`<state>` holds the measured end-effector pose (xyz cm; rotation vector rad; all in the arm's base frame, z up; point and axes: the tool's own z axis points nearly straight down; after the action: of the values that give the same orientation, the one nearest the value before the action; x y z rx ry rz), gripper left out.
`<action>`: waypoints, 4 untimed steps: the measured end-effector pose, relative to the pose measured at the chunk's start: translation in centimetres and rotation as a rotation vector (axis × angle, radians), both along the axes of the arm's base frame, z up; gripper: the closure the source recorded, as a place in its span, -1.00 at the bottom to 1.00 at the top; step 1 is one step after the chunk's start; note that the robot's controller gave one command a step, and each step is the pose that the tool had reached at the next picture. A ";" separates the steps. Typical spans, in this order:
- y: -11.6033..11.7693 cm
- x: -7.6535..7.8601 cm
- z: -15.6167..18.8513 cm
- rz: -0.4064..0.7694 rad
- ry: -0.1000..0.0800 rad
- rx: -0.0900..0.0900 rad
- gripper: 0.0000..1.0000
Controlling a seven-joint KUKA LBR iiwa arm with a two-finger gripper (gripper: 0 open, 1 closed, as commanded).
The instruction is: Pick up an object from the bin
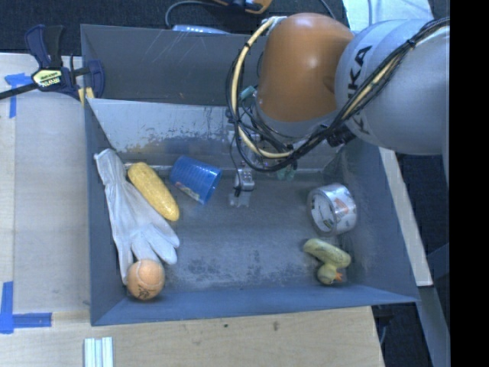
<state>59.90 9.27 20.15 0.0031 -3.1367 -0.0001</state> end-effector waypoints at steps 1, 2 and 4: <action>0.0 0.2 0.5 -0.001 -0.008 0.001 -1.00; 4.0 0.3 -3.7 0.037 -0.015 0.000 -1.00; 6.5 1.2 -10.3 0.055 -0.026 0.006 -1.00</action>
Offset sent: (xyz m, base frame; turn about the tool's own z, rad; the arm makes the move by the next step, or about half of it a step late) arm -0.0016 0.0796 -0.0822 -0.0768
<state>61.09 15.79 9.84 0.0897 -3.1616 -0.0088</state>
